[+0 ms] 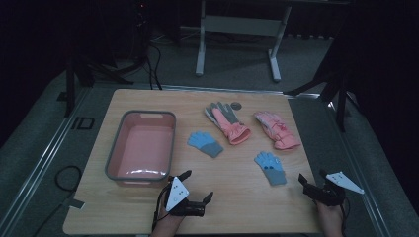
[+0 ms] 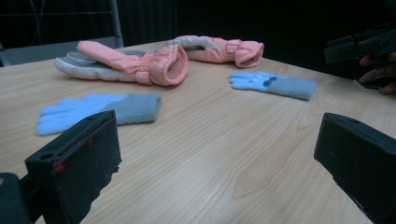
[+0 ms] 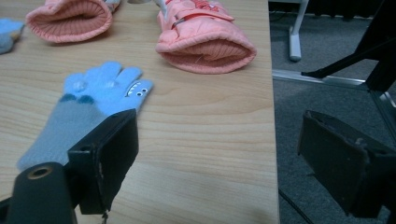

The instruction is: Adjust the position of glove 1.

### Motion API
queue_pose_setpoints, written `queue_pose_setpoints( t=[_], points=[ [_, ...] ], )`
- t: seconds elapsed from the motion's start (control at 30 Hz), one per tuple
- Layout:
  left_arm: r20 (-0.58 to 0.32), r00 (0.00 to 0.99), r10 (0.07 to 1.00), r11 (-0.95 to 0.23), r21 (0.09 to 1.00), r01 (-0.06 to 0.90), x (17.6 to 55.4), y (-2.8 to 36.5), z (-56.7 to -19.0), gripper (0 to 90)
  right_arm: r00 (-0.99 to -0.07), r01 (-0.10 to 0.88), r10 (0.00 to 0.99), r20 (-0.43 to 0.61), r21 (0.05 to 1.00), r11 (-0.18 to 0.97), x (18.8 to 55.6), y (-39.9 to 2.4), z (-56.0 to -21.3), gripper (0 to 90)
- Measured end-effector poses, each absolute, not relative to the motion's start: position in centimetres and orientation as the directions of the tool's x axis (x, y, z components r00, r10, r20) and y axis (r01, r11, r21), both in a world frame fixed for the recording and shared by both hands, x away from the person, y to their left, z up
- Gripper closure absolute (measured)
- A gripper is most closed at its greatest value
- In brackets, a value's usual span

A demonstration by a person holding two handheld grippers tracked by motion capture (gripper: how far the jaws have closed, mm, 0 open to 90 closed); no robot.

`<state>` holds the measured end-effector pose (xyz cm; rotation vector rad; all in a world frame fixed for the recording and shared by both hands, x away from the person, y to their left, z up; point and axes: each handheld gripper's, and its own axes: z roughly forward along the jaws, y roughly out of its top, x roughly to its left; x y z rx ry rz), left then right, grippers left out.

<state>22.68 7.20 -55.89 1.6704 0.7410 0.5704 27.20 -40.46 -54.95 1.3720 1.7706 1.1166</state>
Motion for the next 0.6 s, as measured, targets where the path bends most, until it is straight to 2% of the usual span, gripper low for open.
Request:
queue_pose_setpoints(
  t=[0.3, 0.47, 0.5, 0.6],
  points=[
    [-0.017, 0.68, 0.733, -0.135, 0.976, 0.17, 22.7, 7.2, -55.9, 0.6, -0.26, 0.437, 0.964, 0.054, 0.897, 0.068, 26.7, -40.7, -53.8, 11.0],
    [-0.026, 0.681, 0.731, -0.129, 0.976, 0.175, 22.7, 7.3, -55.9, 0.6, -0.27, 0.409, 0.963, 0.009, 0.906, 0.106, 27.0, -40.3, -51.2, 11.5],
    [-0.028, 0.682, 0.731, -0.127, 0.976, 0.176, 22.7, 7.3, -55.9, 0.6, -0.273, 0.408, 0.962, 0.014, 0.907, 0.102, 27.0, -40.3, -50.8, 14.2],
    [-0.028, 0.684, 0.729, -0.128, 0.976, 0.176, 22.7, 7.3, -55.9, 0.6, -0.302, 0.45, 0.951, 0.068, 0.889, 0.08, 27.7, -40.2, -49.2, 14.2]
  ],
)
